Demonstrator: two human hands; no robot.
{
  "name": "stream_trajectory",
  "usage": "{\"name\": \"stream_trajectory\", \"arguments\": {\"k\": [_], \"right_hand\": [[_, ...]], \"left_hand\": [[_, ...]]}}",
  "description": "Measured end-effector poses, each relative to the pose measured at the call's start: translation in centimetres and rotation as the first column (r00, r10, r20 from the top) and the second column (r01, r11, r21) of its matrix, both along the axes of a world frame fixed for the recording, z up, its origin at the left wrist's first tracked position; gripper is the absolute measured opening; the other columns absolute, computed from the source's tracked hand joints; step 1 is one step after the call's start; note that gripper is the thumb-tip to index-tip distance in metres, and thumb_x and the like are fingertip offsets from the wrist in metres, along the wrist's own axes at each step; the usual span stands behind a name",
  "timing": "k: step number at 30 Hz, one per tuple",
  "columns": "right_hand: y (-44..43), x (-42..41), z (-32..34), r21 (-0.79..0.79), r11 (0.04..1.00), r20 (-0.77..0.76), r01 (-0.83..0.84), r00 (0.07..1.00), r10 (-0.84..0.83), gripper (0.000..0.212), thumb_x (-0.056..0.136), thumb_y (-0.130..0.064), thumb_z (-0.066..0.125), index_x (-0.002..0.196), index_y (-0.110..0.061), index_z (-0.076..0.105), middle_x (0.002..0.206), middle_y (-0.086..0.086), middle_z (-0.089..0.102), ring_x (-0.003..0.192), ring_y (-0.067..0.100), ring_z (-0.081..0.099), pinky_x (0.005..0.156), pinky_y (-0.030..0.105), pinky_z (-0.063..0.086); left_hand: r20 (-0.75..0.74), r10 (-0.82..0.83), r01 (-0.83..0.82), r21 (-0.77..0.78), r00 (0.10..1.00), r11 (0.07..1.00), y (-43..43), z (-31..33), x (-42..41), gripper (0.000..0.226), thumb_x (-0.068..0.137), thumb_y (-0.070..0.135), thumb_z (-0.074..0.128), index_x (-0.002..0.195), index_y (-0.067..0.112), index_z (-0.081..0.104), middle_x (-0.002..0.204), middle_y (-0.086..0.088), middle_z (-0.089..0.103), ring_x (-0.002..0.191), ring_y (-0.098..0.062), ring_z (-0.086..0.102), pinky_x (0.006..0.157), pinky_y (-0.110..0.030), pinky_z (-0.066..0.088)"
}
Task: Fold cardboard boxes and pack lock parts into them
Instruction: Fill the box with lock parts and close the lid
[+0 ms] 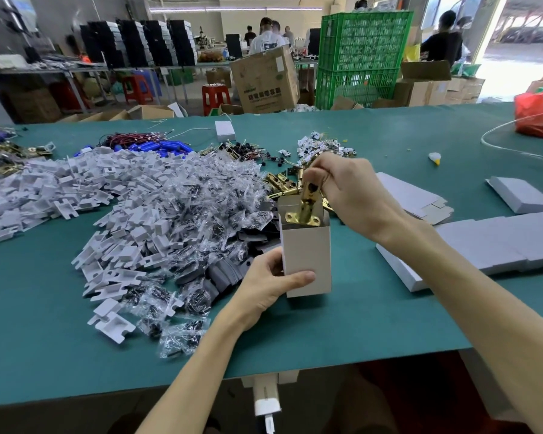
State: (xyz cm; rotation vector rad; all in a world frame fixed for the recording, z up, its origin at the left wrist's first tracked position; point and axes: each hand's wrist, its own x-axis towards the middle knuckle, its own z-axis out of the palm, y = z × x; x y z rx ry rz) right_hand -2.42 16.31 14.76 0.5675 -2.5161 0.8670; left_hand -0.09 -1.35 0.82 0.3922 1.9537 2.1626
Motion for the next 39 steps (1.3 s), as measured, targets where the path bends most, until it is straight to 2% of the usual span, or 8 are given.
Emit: {"name": "stream_trajectory", "arguments": {"k": [3,8,14,20,26,29,34,39], "right_hand": [[-0.3,0.0,-0.8,0.028,0.998,0.051,-0.057,0.997,0.055,0.021,0.105,-0.024,0.057,0.095,-0.012,0.070,0.062,-0.029,0.054,0.061,-0.008,0.055,0.058,0.017,0.037],[-1.4,0.1,-1.4,0.206,0.971,0.092,-0.118,0.991,0.101,0.024,0.103,-0.028,0.061,0.097,-0.009,0.075,0.092,-0.002,0.050,0.090,0.017,0.052,0.075,0.025,0.033],[-1.7,1.2,-2.0,0.278,0.957,0.037,-0.089,0.996,0.081,0.020,0.096,-0.032,0.068,0.100,-0.016,0.080,0.093,0.002,0.072,0.094,0.023,0.055,0.084,0.037,0.042],[-1.6,1.9,-2.2,0.361,0.929,0.080,-0.084,0.995,0.058,0.025,0.101,-0.033,0.061,0.103,-0.016,0.079,0.090,0.002,0.075,0.088,0.025,0.062,0.077,0.029,0.030],[-2.0,2.6,-1.6,0.566,0.816,0.234,-0.117,0.972,-0.022,0.038,0.109,-0.041,0.040,0.076,-0.028,0.054,0.066,-0.010,0.048,0.073,0.021,0.044,0.073,0.036,0.012],[-1.7,2.8,-1.5,0.599,0.793,0.268,-0.112,0.961,-0.067,0.049,0.108,-0.050,0.034,0.065,-0.028,0.040,0.066,-0.008,0.045,0.072,0.021,0.042,0.082,0.039,0.020],[-1.5,3.5,-2.2,0.624,0.780,0.190,-0.052,0.978,-0.086,0.046,0.105,-0.055,0.039,0.080,-0.021,0.058,0.070,-0.008,0.050,0.078,0.023,0.049,0.093,0.040,0.030],[-2.2,4.4,-1.4,0.461,0.885,-0.044,0.057,0.998,-0.041,0.034,0.106,-0.046,0.044,0.095,-0.021,0.064,0.092,-0.008,0.068,0.090,0.019,0.061,0.095,0.038,0.032]], "left_hand": [[0.005,0.001,-0.001,0.004,1.000,1.000,0.0,-0.1,-0.1,0.044,0.080,0.008,0.087,0.121,0.011,0.071,0.118,-0.009,0.077,0.114,-0.027,0.071,0.095,-0.033,0.058],[0.006,0.005,-0.005,0.003,1.000,1.000,0.1,-0.3,-0.2,0.042,0.080,0.005,0.088,0.119,0.010,0.072,0.116,-0.010,0.077,0.113,-0.030,0.071,0.096,-0.035,0.059],[-0.007,0.013,-0.013,-0.034,1.000,0.999,0.2,-0.5,-0.2,0.041,0.080,0.005,0.088,0.117,0.006,0.071,0.115,-0.013,0.077,0.113,-0.033,0.071,0.098,-0.041,0.058],[-0.025,0.001,-0.003,-0.065,1.000,0.998,0.2,-0.4,-0.1,0.038,0.081,0.005,0.087,0.116,0.005,0.071,0.113,-0.016,0.076,0.105,-0.025,0.072,0.090,-0.033,0.058],[-0.059,-0.033,0.029,-0.077,0.998,0.997,0.2,-0.1,0.1,0.034,0.081,0.006,0.087,0.112,0.015,0.074,0.110,-0.009,0.077,0.103,-0.018,0.072,0.087,-0.028,0.057],[-0.069,-0.027,0.020,-0.100,0.997,0.995,0.2,-0.1,0.2,0.034,0.081,0.006,0.087,0.111,0.018,0.074,0.111,-0.011,0.076,0.104,-0.019,0.072,0.088,-0.029,0.057],[-0.075,-0.032,0.023,-0.121,0.997,0.992,0.1,-0.3,0.0,0.033,0.083,0.006,0.086,0.113,0.011,0.072,0.113,-0.016,0.074,0.109,-0.031,0.070,0.092,-0.035,0.059],[-0.067,-0.029,0.020,-0.126,0.997,0.992,0.2,-0.2,0.0,0.037,0.084,0.004,0.084,0.118,0.007,0.071,0.117,-0.017,0.073,0.112,-0.032,0.069,0.097,-0.041,0.057]]}}
